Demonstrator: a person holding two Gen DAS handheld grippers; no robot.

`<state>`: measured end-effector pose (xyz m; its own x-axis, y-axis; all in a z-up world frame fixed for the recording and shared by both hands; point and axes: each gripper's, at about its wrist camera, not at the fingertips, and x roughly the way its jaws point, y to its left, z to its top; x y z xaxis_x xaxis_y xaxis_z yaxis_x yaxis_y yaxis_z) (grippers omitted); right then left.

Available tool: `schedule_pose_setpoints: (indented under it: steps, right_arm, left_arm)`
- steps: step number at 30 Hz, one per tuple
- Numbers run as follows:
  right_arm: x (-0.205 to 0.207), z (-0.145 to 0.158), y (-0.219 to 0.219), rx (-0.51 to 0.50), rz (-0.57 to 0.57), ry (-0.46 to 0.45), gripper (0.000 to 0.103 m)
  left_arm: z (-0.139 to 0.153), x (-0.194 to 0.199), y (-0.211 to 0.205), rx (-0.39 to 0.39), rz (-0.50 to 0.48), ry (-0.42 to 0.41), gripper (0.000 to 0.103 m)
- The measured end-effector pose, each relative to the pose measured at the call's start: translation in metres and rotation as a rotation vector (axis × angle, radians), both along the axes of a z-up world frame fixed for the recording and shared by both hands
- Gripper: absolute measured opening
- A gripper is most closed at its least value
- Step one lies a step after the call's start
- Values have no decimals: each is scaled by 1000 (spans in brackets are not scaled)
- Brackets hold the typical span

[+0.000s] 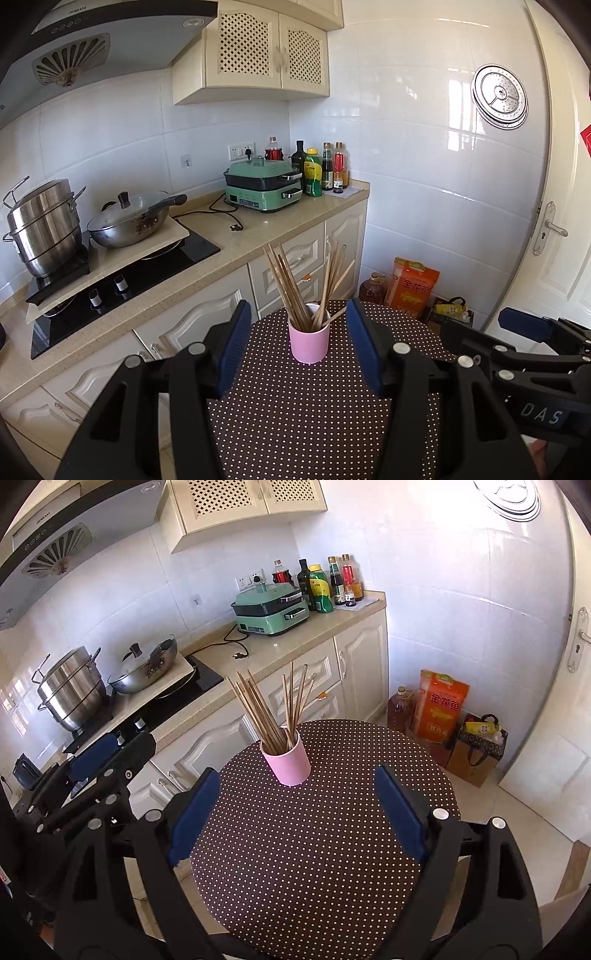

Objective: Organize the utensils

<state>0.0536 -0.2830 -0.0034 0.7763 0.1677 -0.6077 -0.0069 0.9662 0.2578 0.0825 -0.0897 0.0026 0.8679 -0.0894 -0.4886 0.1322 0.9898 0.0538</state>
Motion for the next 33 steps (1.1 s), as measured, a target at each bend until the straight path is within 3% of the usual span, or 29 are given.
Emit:
schedule_pose_setpoints:
  steps: [33]
  right_arm:
    - [6,-2,2,13,-5,39,84]
  left_arm:
    - [-2,2,3,3,-3,11,54]
